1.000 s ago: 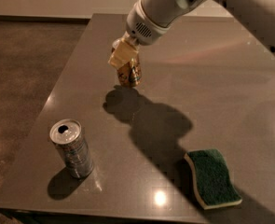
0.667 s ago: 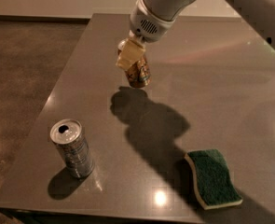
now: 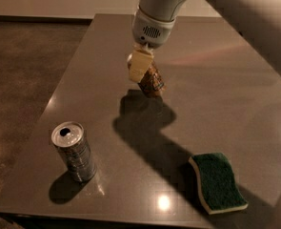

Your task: Knock orange can over

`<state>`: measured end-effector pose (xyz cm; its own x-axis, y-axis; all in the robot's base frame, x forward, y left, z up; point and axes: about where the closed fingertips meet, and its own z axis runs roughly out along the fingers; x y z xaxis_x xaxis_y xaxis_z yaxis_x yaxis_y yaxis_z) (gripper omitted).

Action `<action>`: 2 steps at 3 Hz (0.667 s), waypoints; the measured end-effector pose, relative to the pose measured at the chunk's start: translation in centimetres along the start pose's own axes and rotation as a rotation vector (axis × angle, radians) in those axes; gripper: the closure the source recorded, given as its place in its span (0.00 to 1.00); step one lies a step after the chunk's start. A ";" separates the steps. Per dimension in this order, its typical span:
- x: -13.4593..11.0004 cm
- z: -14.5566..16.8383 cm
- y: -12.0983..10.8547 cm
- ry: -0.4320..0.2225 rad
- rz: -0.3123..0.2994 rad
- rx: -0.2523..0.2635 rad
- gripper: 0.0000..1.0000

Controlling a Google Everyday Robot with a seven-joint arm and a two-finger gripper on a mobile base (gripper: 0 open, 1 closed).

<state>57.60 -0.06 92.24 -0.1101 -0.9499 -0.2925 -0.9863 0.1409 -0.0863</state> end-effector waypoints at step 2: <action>1.7 2.5 -0.3 0.164 -0.050 -0.058 0.82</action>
Offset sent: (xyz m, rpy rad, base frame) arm -0.0011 -0.0239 -0.0400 -0.2727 0.1211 0.0685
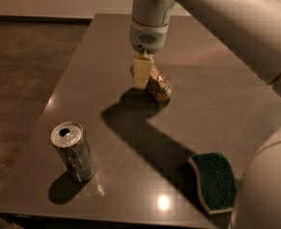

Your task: Knock orange can over

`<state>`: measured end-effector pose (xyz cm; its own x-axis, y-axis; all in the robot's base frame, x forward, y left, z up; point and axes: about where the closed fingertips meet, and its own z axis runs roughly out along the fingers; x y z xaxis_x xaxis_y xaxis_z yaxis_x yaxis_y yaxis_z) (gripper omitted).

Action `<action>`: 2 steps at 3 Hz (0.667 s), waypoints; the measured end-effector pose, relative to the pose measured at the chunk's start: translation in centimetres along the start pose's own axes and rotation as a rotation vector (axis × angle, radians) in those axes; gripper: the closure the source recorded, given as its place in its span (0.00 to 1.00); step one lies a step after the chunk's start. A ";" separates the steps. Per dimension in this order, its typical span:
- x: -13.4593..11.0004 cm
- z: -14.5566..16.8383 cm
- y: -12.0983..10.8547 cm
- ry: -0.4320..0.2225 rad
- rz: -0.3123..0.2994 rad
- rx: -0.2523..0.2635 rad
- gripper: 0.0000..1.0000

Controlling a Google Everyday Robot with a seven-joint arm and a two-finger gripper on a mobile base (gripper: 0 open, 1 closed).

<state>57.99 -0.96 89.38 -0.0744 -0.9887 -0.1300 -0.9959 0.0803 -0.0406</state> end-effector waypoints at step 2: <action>0.2 0.1 0.3 0.047 -0.030 0.002 0.36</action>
Offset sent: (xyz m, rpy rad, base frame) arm -0.0236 -0.0119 0.0021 -0.1015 0.0470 0.0526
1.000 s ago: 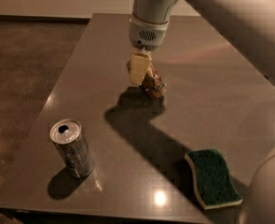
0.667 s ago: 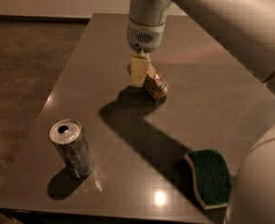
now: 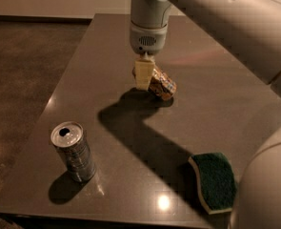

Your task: Knock orange can over

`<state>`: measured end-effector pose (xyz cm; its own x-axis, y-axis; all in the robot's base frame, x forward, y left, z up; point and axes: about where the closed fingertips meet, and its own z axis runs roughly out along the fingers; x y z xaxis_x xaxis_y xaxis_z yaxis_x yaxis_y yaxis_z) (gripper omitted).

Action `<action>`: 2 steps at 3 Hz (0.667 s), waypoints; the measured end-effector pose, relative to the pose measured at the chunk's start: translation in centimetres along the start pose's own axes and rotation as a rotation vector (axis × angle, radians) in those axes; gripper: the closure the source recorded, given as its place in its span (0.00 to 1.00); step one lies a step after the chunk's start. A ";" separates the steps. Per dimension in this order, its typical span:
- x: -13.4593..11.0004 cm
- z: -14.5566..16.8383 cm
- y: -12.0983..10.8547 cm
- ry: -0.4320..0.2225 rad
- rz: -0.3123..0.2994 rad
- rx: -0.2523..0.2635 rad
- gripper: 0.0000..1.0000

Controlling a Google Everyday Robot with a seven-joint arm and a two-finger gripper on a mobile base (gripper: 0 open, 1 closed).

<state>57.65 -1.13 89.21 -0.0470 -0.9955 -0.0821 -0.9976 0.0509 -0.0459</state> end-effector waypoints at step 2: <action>-0.9 -0.2 1.8 -0.013 -0.059 -0.025 0.00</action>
Offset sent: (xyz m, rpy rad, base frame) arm -0.0426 0.0039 0.0014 -0.0228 0.0938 0.1004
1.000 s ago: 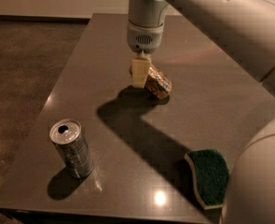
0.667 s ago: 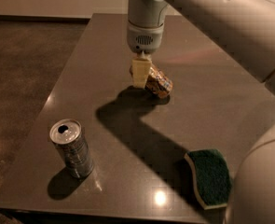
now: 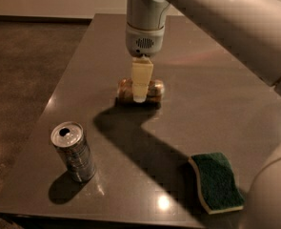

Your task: Knock orange can over

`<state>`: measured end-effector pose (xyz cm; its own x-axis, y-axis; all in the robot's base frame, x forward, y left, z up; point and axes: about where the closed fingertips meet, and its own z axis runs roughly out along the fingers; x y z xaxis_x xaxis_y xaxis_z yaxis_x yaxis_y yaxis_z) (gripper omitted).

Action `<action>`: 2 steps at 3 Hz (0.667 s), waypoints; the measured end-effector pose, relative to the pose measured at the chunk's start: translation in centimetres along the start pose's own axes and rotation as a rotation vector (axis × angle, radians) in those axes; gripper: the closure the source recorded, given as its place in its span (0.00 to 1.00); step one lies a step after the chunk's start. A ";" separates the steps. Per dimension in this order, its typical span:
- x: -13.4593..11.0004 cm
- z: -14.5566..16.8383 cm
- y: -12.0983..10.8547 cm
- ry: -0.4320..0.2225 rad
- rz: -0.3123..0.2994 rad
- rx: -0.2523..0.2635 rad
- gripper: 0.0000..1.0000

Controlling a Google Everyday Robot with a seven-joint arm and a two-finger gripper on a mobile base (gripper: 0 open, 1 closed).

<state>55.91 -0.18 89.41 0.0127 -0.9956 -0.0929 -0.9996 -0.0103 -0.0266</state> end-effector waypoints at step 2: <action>-1.2 0.9 0.9 -0.030 -0.029 -0.018 0.00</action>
Offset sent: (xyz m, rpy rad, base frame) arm -0.0128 0.0079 -0.0073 0.0121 0.0327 0.0308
